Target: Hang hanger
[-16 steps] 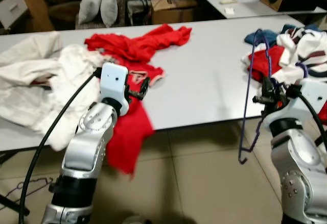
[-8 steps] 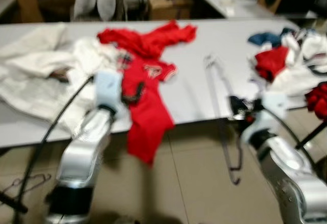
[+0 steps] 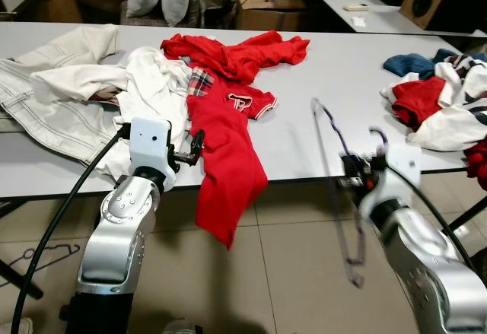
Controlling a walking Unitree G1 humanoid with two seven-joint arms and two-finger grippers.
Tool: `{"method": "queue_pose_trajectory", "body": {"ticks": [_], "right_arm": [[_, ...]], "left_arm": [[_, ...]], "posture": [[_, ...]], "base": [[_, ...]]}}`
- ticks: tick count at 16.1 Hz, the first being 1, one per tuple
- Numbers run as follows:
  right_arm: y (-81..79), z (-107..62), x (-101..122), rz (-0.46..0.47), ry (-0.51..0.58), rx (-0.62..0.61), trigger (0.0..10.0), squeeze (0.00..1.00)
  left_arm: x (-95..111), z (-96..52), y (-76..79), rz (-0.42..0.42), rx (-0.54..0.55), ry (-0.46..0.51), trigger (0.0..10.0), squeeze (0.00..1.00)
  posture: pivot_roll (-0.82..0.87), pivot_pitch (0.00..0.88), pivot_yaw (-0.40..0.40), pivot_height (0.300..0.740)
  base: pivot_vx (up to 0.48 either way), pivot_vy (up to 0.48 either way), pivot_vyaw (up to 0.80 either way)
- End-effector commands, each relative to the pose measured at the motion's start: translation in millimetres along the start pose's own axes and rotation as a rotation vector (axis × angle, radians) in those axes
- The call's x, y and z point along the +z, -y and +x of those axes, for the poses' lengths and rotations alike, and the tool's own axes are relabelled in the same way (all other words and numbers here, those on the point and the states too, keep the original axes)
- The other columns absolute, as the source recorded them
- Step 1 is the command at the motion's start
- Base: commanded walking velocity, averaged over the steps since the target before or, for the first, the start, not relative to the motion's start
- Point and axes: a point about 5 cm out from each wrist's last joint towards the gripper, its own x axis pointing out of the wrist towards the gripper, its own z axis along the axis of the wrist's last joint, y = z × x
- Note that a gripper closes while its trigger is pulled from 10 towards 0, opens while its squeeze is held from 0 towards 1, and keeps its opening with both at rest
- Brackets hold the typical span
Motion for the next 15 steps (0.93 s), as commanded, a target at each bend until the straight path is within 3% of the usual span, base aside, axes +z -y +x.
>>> {"method": "queue_pose_trajectory", "body": {"ticks": [1,2,4,6,7,9,12,13,15], "right_arm": [[7.8,-2.6,6,-0.03,0.046,-0.038,10.0,0.0],[9.0,-2.7,9,-0.05,0.073,-0.041,10.0,0.0],[16.1,-2.2,17,-0.18,0.136,-0.146,10.0,0.0],[12.7,-4.1,15,-0.042,0.099,-0.031,10.0,0.0],[11.9,-4.7,15,-0.024,0.101,-0.021,10.0,0.0],[7.4,-3.1,14,-0.038,0.104,0.018,10.0,0.0],[9.9,-2.0,19,-0.102,0.157,0.016,10.0,0.0],[8.0,-1.3,17,-0.045,0.137,0.059,10.0,0.0],[7.2,-1.2,17,-0.04,0.14,0.068,10.0,0.0]], "left_arm": [[4,4.8,6.8,-0.017,-0.032,0.022,10.0,0.08],[6,6.5,7.8,-0.025,-0.036,0.027,10.0,0.07],[5,10.0,8.5,-0.03,-0.037,0.024,10.0,0.07],[1,13.0,8.7,-0.036,-0.03,0.016,10.0,0.08],[1,12.9,8.7,-0.037,-0.028,0.016,10.0,0.08],[-1,12.7,6.5,-0.033,-0.017,0.014,10.0,0.07],[0,12.9,-0.6,-0.02,0.017,0.024,10.0,0.08],[0,12.8,-1.9,-0.014,0.021,0.024,10.0,0.07],[-1,12.9,-3.6,-0.004,0.023,0.021,10.0,0.07]], "posture": [[0.05,0.0,-0.044,0.74],[0.04,0.0,-0.036,0.74],[0.03,0.0,-0.029,0.74],[0.02,0.0,-0.034,0.74],[0.03,0.0,-0.038,0.74],[0.03,0.0,-0.044,0.74],[0.04,0.0,-0.06,0.74],[0.04,0.0,-0.061,0.74],[0.04,0.0,-0.059,0.74]], "base": [[0.244,0.0,0.0],[0.255,0.0,0.0],[0.259,0.0,0.0],[0.276,0.0,0.0],[0.277,0.0,0.0],[0.281,0.0,-0.8],[0.29,0.0,0.0],[0.289,0.0,0.0],[0.289,0.0,0.0]]}}
